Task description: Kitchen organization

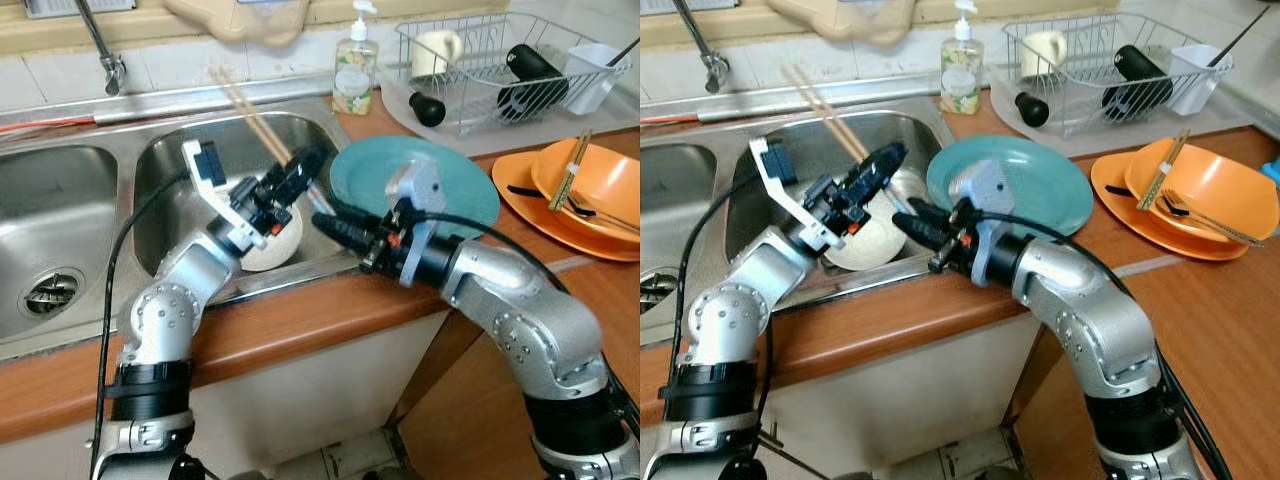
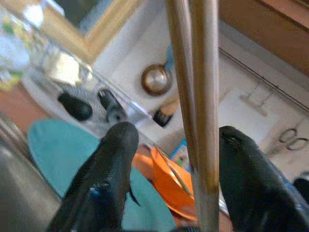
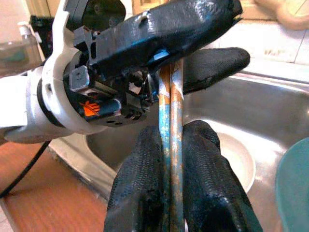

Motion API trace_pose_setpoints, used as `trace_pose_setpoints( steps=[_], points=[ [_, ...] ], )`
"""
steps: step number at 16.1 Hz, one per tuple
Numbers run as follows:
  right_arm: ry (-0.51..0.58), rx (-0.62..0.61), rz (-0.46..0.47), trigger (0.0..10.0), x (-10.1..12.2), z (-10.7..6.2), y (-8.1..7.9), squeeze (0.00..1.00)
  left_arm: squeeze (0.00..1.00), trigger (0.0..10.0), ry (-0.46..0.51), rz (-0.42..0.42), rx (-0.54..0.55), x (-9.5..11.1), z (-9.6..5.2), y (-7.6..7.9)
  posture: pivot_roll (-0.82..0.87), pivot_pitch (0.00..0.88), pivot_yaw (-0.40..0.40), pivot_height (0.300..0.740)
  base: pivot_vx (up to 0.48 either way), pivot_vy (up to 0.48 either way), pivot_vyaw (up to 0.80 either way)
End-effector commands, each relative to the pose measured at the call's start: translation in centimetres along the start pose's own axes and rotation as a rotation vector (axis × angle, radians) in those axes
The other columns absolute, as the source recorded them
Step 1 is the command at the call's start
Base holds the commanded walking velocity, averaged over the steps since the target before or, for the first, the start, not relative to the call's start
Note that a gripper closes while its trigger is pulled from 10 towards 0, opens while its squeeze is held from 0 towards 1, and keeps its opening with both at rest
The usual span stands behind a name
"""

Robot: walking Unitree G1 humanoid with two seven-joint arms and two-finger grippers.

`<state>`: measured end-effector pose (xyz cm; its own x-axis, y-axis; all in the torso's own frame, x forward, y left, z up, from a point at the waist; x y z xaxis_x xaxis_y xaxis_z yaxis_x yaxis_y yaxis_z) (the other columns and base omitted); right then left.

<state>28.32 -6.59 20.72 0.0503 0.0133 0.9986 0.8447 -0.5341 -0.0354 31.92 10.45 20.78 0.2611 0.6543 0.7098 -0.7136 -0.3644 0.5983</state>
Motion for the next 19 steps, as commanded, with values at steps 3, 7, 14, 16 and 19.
trace_pose_setpoints(
  steps=[3,7,14,16,19],
  points=[
    [-0.006,-0.014,-0.023,0.0,0.1,-0.1,0.0,0.00,0.00,0.0,-0.012,-0.074,-0.016,-0.3,-0.4,0.2,-0.13,0.000,0.048,0.740,0.000,0.000,0.00],
    [-0.035,-0.054,-0.036,0.0,-0.3,-0.3,0.5,0.00,0.00,0.0,-0.008,-0.120,-0.029,-0.3,-0.7,0.3,-0.14,0.000,0.044,0.740,0.000,0.000,0.00],
    [-0.064,-0.066,-0.054,0.0,-0.8,-0.3,0.4,0.00,0.00,0.0,-0.065,-0.128,-0.013,-0.8,-1.6,0.0,-0.14,0.000,0.056,0.740,0.000,0.000,0.00],
    [-0.069,-0.065,-0.055,0.0,-0.8,-0.3,0.4,0.00,0.00,0.0,-0.068,-0.128,-0.022,-0.9,-1.4,0.1,-0.14,0.000,0.054,0.740,0.000,0.000,0.00],
    [-0.074,-0.070,-0.062,0.3,-0.9,-0.3,0.4,0.00,0.00,0.0,-0.075,-0.122,-0.018,-1.0,-1.4,0.1,-0.14,0.000,0.051,0.740,0.000,0.000,0.00]
  ],
)
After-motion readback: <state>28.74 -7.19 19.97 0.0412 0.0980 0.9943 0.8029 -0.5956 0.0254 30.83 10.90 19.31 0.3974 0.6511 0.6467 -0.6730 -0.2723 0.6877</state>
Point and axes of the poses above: a point about 5 cm out from each wrist's last joint towards the gripper, its own z axis pointing out of the wrist towards the gripper, its own x axis along the axis of the wrist's last joint, y = z × x, the point moved 2 cm from there along z, pointing out of the wrist towards the gripper
